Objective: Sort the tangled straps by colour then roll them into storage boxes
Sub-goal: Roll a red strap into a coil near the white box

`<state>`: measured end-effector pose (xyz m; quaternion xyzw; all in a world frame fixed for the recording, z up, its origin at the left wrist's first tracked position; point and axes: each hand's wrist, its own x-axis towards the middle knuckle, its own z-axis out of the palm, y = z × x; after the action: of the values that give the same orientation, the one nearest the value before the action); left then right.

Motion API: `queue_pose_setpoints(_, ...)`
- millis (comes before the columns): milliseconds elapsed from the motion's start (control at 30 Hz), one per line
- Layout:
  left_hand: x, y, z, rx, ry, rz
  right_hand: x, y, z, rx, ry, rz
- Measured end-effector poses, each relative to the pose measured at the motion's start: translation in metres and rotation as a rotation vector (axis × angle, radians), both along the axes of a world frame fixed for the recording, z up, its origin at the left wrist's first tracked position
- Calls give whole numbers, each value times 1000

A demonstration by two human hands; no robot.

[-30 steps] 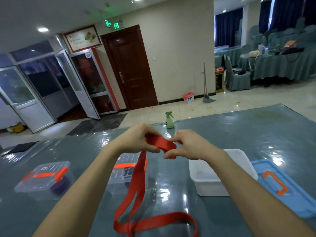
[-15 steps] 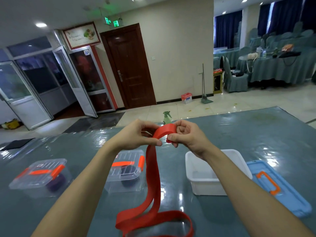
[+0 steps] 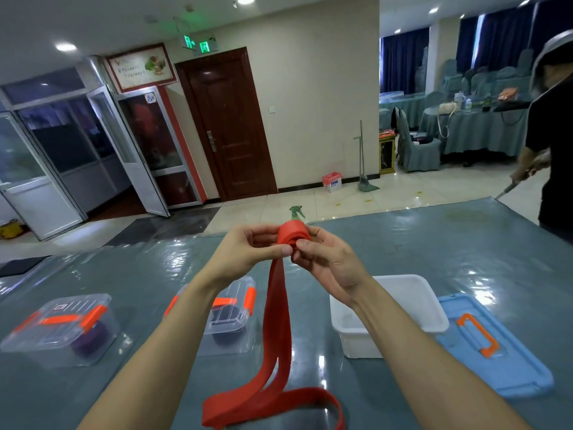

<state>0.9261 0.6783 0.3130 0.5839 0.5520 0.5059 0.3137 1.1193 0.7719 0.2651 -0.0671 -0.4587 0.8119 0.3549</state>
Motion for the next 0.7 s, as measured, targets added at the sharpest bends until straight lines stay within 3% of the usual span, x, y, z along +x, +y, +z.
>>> queue_pose_setpoints(100, -4, -3, 4, -20, 102, 14, 1, -4, -7, 139, -128, -51)
queue_pose_setpoints(200, -9, -6, 14, -96, 323, -25, 11, -1, -1, 491, -440, -92)
queue_pose_setpoints(300, -7, -6, 27, -154, 717, -12, 21, 8, 17, 926, -781, -216)
queue_pose_setpoints(367, 2, -1, 36, -166, 1013, -9, 19, 9, 29, 1088, -837, -262)
queue_pose_setpoints(433, 13, 3, 44, -198, 1174, -18, 11, 7, 35, 1188, -872, -232)
queue_pose_setpoints(533, 18, 7, 48, -220, 1176, -13, 6, 7, 34, 1172, -870, -230)
queue_pose_setpoints(700, 4, 2, 47, -186, 824, 20, 9, 11, 22, 947, -689, -285)
